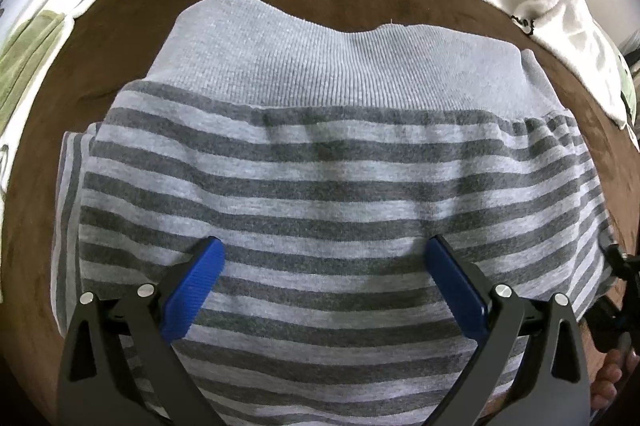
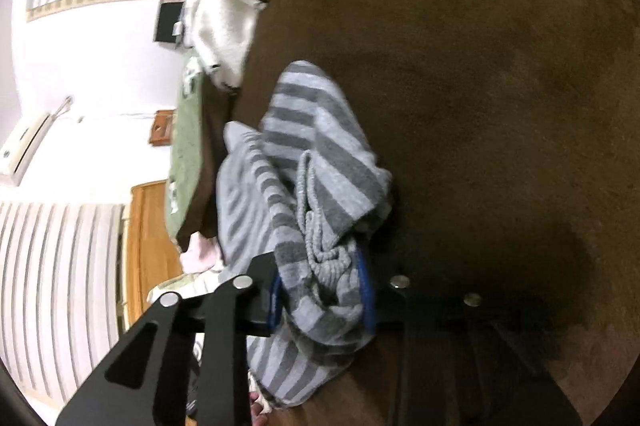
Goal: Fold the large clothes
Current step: 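Grasp the folded hoodie edge with the right tool and lift it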
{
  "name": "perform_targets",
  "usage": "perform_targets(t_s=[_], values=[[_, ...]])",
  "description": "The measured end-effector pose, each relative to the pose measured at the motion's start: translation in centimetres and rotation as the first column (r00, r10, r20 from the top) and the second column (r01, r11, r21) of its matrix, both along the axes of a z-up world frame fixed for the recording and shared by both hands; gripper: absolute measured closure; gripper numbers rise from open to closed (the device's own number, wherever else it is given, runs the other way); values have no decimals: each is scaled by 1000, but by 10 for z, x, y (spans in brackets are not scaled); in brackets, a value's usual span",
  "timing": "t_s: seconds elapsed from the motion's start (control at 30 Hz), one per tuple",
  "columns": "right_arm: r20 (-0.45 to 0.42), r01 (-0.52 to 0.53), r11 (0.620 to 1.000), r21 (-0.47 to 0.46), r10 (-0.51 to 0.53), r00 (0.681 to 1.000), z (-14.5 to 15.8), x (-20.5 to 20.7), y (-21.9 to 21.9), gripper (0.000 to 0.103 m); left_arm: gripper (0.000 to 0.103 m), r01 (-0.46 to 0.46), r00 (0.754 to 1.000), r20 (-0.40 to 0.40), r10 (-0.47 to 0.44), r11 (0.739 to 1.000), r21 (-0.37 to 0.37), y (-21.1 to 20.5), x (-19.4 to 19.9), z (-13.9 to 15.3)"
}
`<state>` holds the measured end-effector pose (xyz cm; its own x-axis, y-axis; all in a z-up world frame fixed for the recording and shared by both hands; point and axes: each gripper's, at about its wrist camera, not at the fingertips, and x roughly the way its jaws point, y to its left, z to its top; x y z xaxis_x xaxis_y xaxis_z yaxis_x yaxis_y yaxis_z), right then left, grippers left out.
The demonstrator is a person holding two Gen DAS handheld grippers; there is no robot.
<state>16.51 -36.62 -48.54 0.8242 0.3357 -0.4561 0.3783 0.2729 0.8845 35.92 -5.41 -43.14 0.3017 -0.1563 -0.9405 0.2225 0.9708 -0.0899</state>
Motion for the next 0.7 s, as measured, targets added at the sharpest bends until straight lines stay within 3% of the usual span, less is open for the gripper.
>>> perform_targets(t_s=[0.33, 0.7], values=[[129, -165, 977, -138, 183, 975, 79, 24, 37, 77, 5, 3, 1000, 8, -3, 1000, 16, -3, 0, 0], [172, -318, 917, -240, 362, 916, 120, 47, 88, 77, 6, -11, 999, 34, 11, 1000, 10, -3, -4, 3]])
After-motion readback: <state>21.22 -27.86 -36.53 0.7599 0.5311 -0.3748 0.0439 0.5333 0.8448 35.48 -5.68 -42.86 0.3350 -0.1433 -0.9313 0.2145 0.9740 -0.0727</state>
